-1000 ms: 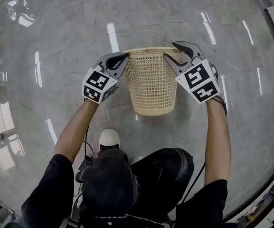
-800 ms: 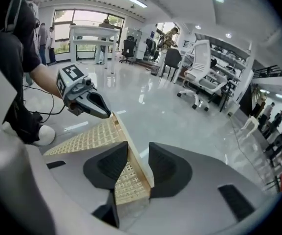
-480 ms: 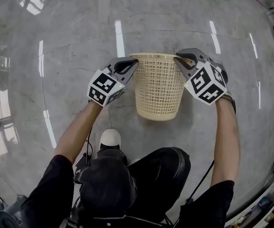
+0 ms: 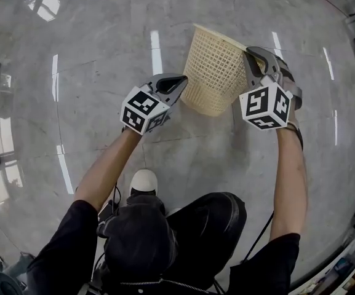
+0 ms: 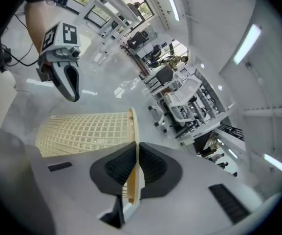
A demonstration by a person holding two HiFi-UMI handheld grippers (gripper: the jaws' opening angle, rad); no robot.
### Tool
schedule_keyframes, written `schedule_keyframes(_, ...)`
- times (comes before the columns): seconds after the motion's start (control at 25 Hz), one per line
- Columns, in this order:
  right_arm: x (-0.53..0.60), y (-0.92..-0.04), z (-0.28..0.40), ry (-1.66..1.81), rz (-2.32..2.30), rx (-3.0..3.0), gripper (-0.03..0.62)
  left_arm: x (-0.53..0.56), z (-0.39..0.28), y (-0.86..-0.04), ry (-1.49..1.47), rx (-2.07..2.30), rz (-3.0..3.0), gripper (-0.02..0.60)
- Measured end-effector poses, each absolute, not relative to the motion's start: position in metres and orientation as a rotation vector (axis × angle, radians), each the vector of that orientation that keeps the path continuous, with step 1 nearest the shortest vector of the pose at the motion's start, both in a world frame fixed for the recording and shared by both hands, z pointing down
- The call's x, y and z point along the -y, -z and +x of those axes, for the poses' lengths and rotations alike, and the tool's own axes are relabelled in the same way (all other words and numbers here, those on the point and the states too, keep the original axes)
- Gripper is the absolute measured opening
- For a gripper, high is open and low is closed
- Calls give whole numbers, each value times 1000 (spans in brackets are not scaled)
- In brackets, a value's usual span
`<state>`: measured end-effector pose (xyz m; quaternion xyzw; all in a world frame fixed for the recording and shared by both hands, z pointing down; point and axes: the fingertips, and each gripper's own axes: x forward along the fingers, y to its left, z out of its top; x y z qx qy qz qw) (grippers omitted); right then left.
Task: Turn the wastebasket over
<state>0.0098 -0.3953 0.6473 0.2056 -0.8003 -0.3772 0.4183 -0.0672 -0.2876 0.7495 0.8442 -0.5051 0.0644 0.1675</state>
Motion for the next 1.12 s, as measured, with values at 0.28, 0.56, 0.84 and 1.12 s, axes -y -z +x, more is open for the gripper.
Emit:
schedule_keyframes(0.28, 336, -643, 11, 1146, 570, 1924, 23, 292, -53, -746, -109, 1498, 2433, 5)
schedule_keyframes(0.56, 258, -661, 28, 1161, 494, 1950, 25, 233, -61, -744, -175, 1476, 2556, 6)
schedule_keyframes(0.84, 184, -711, 23, 1034, 206, 1990, 34, 212, -56, -765, -226, 1453, 2545, 91)
schedule_keyframes(1.12, 177, -732, 22, 982, 197, 2030, 35, 209, -58, -783, -265, 1445, 2526, 100)
